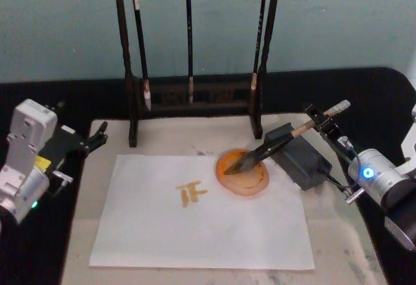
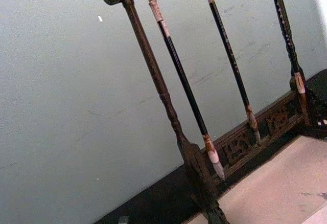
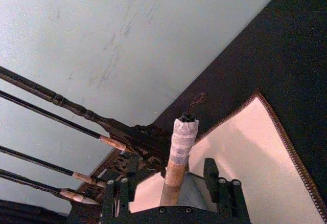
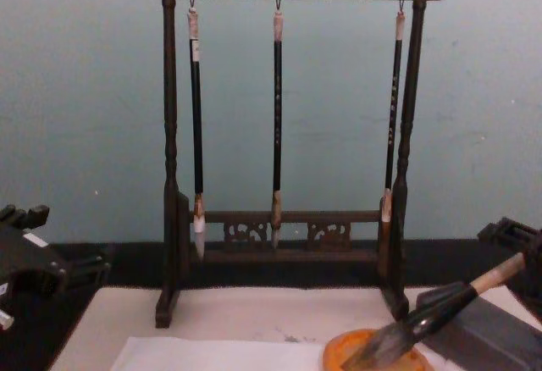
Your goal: Pick up the brush from the inkstone, write on the paper, then place the brush back to its original position.
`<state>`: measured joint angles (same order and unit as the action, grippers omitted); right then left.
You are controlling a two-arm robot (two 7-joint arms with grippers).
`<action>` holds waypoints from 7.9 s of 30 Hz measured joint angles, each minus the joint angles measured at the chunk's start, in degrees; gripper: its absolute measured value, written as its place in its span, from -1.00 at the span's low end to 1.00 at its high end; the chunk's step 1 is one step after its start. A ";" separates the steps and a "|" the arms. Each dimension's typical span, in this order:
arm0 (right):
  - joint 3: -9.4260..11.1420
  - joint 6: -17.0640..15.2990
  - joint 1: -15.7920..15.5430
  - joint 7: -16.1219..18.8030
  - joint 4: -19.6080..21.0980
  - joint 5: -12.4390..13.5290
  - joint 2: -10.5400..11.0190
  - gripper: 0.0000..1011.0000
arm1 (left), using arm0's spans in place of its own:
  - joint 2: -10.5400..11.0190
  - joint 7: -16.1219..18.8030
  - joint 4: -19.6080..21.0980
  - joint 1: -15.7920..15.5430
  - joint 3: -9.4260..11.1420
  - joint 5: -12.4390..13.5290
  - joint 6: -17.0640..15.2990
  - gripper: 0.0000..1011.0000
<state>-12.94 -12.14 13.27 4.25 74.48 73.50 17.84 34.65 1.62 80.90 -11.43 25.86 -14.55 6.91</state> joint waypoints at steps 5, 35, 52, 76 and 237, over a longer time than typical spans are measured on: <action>0.04 -0.02 0.00 0.00 0.00 -0.02 0.00 0.39 | 0.00 0.00 0.00 0.00 0.00 0.00 0.00 1.00; 0.05 -0.04 0.00 0.00 0.02 -0.08 0.00 -0.67 | 0.00 0.00 0.00 0.00 0.00 0.00 0.00 1.00; -1.53 2.25 0.92 2.47 0.47 0.95 1.08 -0.67 | 0.00 0.00 0.00 0.00 0.00 0.00 0.00 1.00; -8.99 9.22 5.67 14.44 4.25 -10.28 8.12 -0.67 | 0.00 0.00 0.00 0.00 0.00 0.00 0.00 1.00; -17.55 14.16 6.69 31.15 7.52 -40.76 7.91 -0.67 | 0.00 0.00 0.00 0.00 0.00 0.00 0.00 1.00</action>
<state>-30.49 2.02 19.97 35.40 82.00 32.74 25.75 34.65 1.62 80.90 -11.43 25.87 -14.55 6.91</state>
